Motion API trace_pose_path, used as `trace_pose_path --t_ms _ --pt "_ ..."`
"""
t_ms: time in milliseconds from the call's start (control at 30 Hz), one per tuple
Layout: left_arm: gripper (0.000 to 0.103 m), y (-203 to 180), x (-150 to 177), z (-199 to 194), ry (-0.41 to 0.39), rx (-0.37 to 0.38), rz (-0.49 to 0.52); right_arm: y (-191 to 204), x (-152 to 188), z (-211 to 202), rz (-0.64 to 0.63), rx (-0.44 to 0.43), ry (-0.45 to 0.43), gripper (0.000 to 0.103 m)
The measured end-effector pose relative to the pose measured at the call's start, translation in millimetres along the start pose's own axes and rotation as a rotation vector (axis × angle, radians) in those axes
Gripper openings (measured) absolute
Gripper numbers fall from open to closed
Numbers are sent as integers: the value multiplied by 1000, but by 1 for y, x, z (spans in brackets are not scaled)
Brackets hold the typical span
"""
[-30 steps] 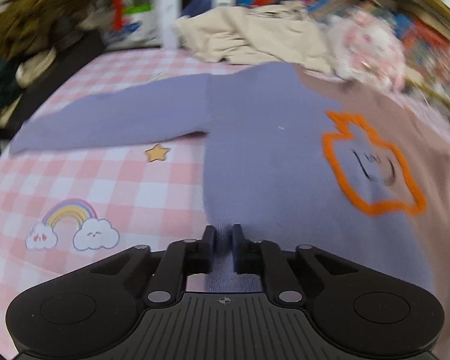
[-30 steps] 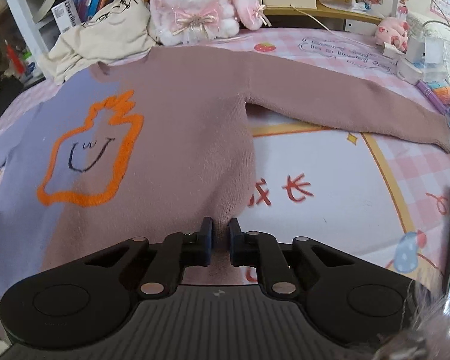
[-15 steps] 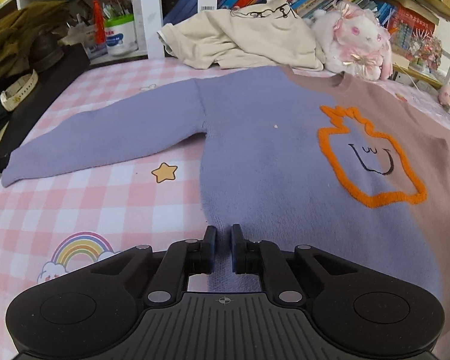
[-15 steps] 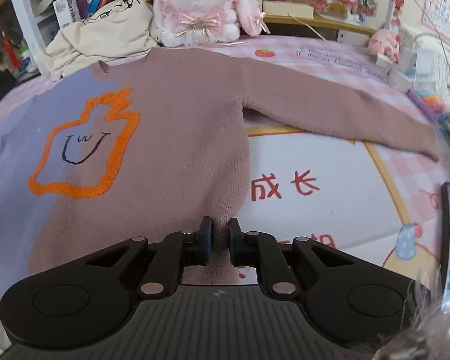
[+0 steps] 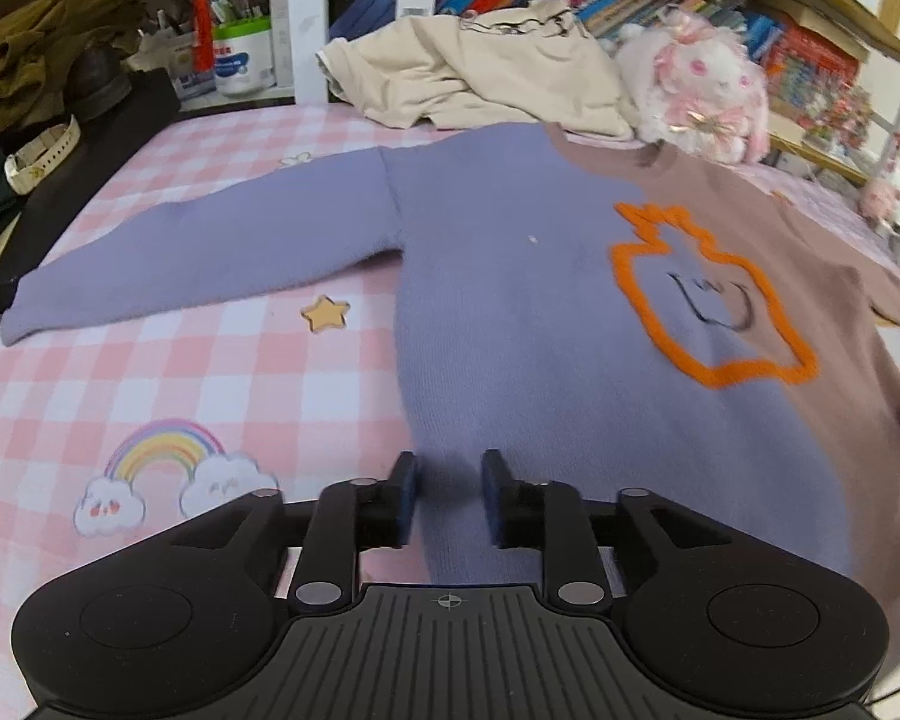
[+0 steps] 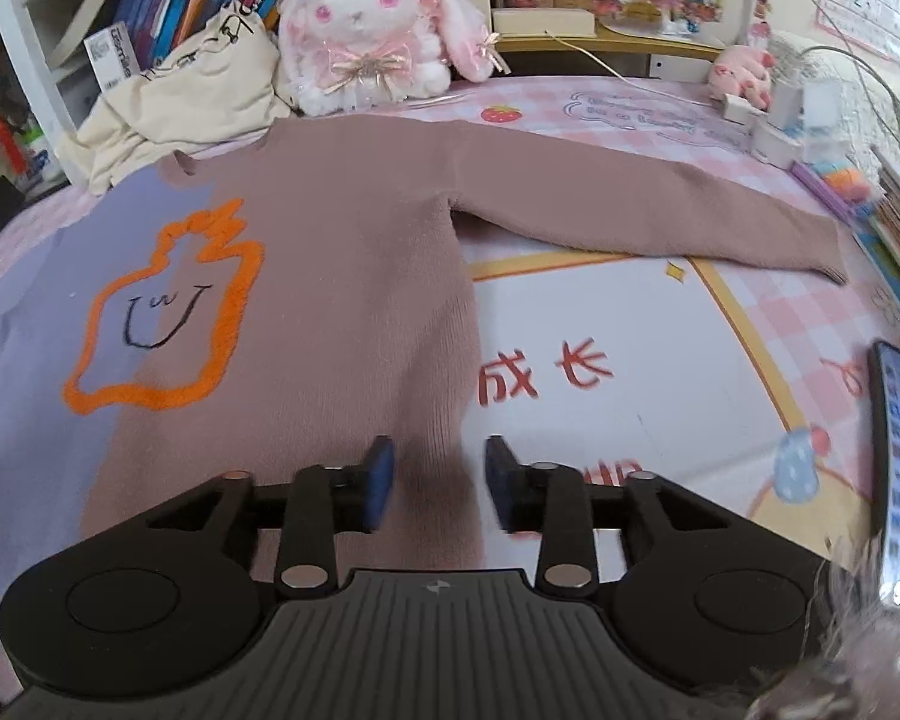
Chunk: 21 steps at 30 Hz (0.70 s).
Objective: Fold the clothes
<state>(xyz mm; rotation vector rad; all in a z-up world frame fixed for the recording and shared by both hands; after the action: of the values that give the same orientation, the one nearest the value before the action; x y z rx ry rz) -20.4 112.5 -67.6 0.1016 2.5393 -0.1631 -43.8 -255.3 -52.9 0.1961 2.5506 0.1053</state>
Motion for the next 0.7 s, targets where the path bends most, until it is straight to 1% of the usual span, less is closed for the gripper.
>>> trace_pose_path --t_ms 100,167,200,233,267,300,467,567,633,700 --pt "28 0 12 -7 11 35 -39 -4 15 -4 22 -2 39 36" --pt "27 2 16 -8 5 46 -72 -6 22 -7 42 -15 38 36" --pt "24 3 16 -8 3 49 -84 -4 24 -8 39 -17 38 31" --pt "18 5 16 -7 2 50 -93 -1 25 -8 27 -21 39 26" --pt "11 7 16 -6 3 49 -98 2 26 -8 14 -26 40 20" --pt "5 9 15 -5 3 47 -100 5 26 -8 2 -33 40 16" --pt "5 13 13 0 -2 46 -120 7 26 -6 5 -11 6 15" --pt "6 6 15 -1 -9 22 -61 9 26 -6 0 7 1 16" --pt "9 5 16 -3 -11 18 -42 10 27 -6 -7 18 -4 17" --pt "11 6 17 -4 -9 25 -40 9 27 -7 -2 27 -7 23"
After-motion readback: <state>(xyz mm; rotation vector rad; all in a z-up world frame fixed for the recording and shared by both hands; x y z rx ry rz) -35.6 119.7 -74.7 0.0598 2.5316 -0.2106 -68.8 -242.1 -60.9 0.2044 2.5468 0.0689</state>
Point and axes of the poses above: each gripper's, at about its wrist camera, not at the fingertips, and z roughly the way its jaws point, y to its left, x to its underside, the point moved 4 cm from there along z, roughly the way its jaws point, and after that the axes turned 4 degrees about y, right-handed, at the moved point
